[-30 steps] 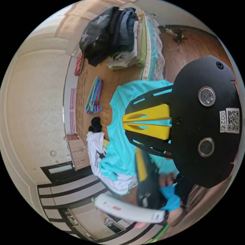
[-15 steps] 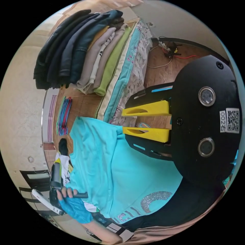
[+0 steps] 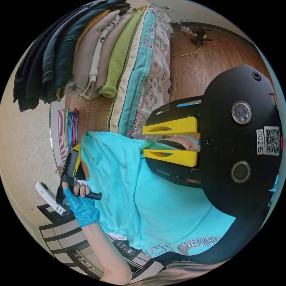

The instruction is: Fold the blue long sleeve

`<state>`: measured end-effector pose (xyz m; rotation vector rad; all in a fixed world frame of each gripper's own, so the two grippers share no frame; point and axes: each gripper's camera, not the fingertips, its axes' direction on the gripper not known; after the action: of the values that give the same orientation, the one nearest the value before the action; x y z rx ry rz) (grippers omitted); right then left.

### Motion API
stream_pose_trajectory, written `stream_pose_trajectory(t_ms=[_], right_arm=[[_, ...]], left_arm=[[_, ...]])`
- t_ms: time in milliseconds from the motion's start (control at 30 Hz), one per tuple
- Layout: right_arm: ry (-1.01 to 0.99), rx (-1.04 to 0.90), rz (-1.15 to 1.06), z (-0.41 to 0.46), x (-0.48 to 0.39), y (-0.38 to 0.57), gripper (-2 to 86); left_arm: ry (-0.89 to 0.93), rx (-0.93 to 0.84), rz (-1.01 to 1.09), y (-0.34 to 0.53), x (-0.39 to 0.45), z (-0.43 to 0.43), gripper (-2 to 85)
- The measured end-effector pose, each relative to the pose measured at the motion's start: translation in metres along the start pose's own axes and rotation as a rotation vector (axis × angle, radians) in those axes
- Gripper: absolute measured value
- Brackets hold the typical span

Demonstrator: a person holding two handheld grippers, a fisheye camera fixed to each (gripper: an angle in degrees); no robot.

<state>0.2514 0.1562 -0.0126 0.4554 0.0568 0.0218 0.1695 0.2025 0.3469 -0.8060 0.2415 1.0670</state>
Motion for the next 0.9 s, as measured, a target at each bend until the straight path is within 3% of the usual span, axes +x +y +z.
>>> stream_pose_trajectory(t_ms=[233,467,767,900], right_arm=[[0.029,0.085,0.021,-0.020,0.031,0.014,1.0],[0.107,0.190,0.031,-0.045,0.055,0.016,-0.9],[0.119,0.085,0.078,-0.020,0.097,0.019,-0.2],[0.102,0.053,0.030,-0.009,0.108,0.019,4.3]], left_arm=[[0.066,-0.065,-0.014,-0.054,-0.019,0.054,-0.4],[-0.031,-0.031,0.106,-0.124,-0.010,0.066,-1.0],[-0.023,-0.176,0.112,-0.179,-0.016,0.148,-0.9],[-0.006,-0.175,0.094,-0.188,-0.025,0.166,0.9]])
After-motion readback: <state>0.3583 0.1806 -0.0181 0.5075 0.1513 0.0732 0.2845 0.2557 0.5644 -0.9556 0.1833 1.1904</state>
